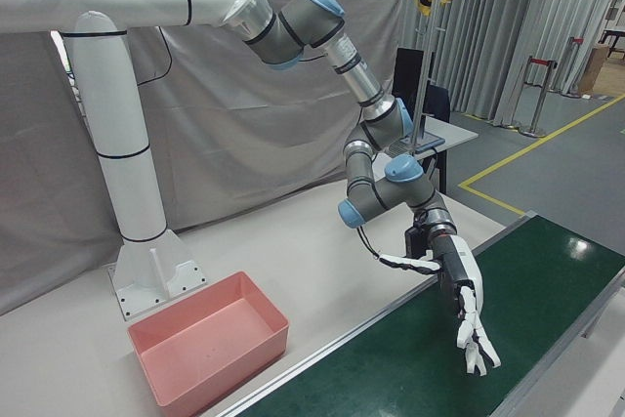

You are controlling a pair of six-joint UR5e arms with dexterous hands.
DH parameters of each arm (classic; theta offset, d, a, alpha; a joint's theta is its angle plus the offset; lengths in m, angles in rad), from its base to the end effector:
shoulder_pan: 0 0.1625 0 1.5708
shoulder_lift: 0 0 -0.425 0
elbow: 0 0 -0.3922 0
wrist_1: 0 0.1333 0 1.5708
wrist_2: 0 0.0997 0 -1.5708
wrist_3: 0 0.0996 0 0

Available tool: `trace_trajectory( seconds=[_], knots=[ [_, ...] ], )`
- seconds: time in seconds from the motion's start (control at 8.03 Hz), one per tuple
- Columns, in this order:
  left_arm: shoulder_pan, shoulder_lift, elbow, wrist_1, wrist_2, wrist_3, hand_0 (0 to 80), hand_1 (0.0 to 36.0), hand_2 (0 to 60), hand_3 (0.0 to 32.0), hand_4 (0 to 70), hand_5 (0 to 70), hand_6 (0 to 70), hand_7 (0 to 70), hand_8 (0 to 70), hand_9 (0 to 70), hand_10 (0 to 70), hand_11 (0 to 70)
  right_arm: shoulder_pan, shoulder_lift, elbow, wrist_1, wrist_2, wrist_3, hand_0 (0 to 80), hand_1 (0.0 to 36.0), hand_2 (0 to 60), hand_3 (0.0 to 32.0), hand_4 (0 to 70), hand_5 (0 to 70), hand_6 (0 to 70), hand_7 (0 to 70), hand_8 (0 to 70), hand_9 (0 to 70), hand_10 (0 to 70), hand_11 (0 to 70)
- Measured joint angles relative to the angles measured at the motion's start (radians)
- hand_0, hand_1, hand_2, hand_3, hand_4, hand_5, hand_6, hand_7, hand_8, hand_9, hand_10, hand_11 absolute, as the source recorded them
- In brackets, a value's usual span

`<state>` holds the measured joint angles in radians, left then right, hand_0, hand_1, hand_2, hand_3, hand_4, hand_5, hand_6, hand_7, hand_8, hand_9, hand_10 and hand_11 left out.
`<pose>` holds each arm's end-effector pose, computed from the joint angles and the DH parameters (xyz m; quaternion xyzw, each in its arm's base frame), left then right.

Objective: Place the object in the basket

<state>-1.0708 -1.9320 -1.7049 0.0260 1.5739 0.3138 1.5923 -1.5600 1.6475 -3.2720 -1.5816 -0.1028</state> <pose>0.1849 -0.6159 0.4175 -0.0800 0.8484 -0.4801 0.2083 0.1427 -0.4876 0.6571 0.0391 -0.6907 0.7214 0.0331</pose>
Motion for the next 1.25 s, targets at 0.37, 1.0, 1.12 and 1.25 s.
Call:
trace_trajectory(
  seconds=[0.37, 1.0, 1.12, 1.25],
  knots=[
    [0.000, 0.000, -0.001, 0.000, 0.000, 0.000, 60.2, 2.6, 0.0, 2.0, 12.6, 16.5, 0.4, 0.6, 8.6, 11.8, 2.2, 4.5, 0.000, 0.000, 0.000, 0.000, 0.000, 0.000, 0.0, 0.0, 0.0, 0.0, 0.0, 0.0, 0.0, 0.0, 0.0, 0.0, 0.0, 0.0],
    [0.000, -0.002, -0.002, 0.001, 0.000, 0.000, 60.0, 2.3, 0.0, 2.2, 12.7, 16.1, 0.3, 0.6, 8.8, 11.8, 1.9, 4.1, 0.000, 0.000, 0.000, 0.000, 0.000, 0.000, 0.0, 0.0, 0.0, 0.0, 0.0, 0.0, 0.0, 0.0, 0.0, 0.0, 0.0, 0.0],
    [0.000, -0.002, -0.002, 0.001, 0.000, -0.001, 59.9, 2.3, 0.0, 2.0, 12.9, 16.6, 0.4, 0.7, 8.8, 11.9, 2.0, 4.3, 0.000, 0.000, 0.000, 0.000, 0.000, 0.000, 0.0, 0.0, 0.0, 0.0, 0.0, 0.0, 0.0, 0.0, 0.0, 0.0, 0.0, 0.0],
    [0.000, -0.002, -0.002, 0.002, 0.000, -0.001, 59.9, 2.3, 0.0, 2.2, 12.7, 16.3, 0.4, 0.7, 8.9, 12.2, 1.9, 4.2, 0.000, 0.000, 0.000, 0.000, 0.000, 0.000, 0.0, 0.0, 0.0, 0.0, 0.0, 0.0, 0.0, 0.0, 0.0, 0.0, 0.0, 0.0]
  ],
)
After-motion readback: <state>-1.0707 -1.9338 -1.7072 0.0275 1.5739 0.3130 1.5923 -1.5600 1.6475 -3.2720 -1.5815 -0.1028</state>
